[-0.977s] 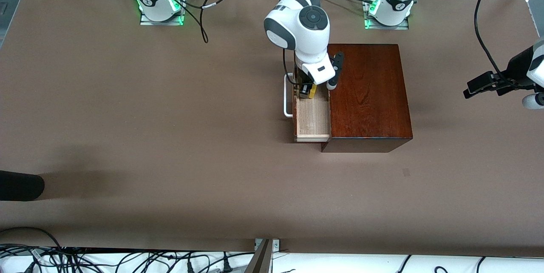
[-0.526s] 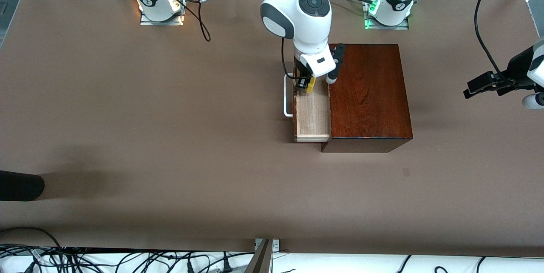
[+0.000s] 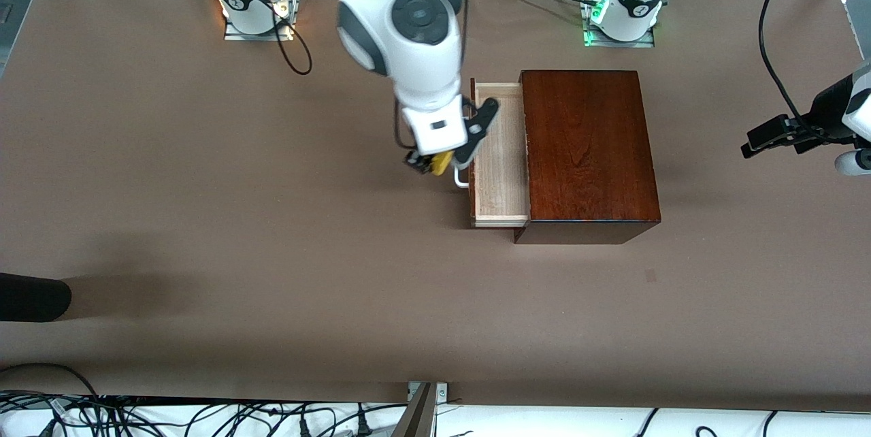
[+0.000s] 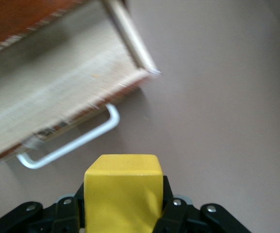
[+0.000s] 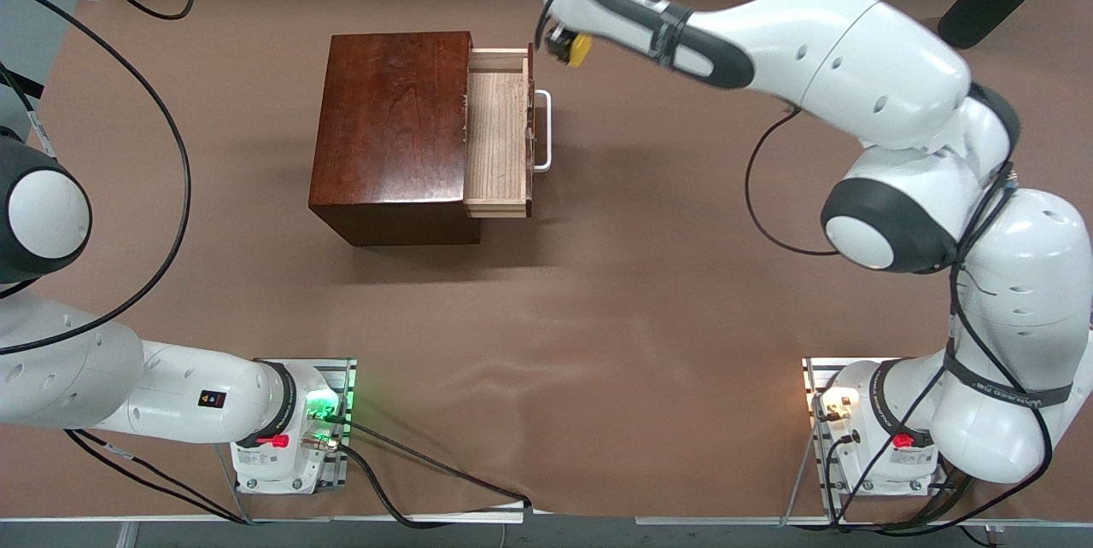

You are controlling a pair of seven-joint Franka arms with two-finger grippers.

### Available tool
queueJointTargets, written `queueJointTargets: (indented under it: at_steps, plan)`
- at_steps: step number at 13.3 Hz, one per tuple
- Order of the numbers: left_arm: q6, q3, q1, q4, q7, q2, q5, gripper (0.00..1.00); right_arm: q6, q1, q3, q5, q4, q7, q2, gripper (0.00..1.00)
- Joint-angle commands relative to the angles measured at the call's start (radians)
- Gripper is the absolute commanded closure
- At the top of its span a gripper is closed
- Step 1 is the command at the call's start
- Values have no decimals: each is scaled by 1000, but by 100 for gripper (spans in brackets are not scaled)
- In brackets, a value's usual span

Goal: Open drawer, take yellow block, close drawer
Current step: 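Lift the yellow cube out and carry it away from the box with the right gripper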

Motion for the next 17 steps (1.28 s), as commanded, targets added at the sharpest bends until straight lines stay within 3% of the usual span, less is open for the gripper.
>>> queueJointTargets:
  at_steps: [1,5,11,17]
  plan:
    - [-7,-3,10,68,18,42,-32,0,-15,-22,-67,23,-81,20,-71,68]
    - [-9,-3,10,70,12,42,-30,0,37,-32,-257,138,-252,18,-174,70]
    - [-17,-8,3,67,56,47,-29,0,214,-30,-400,124,-673,14,-390,70]
    - [-20,-54,-13,70,72,45,-21,0,205,-30,-501,116,-719,-3,-409,69]
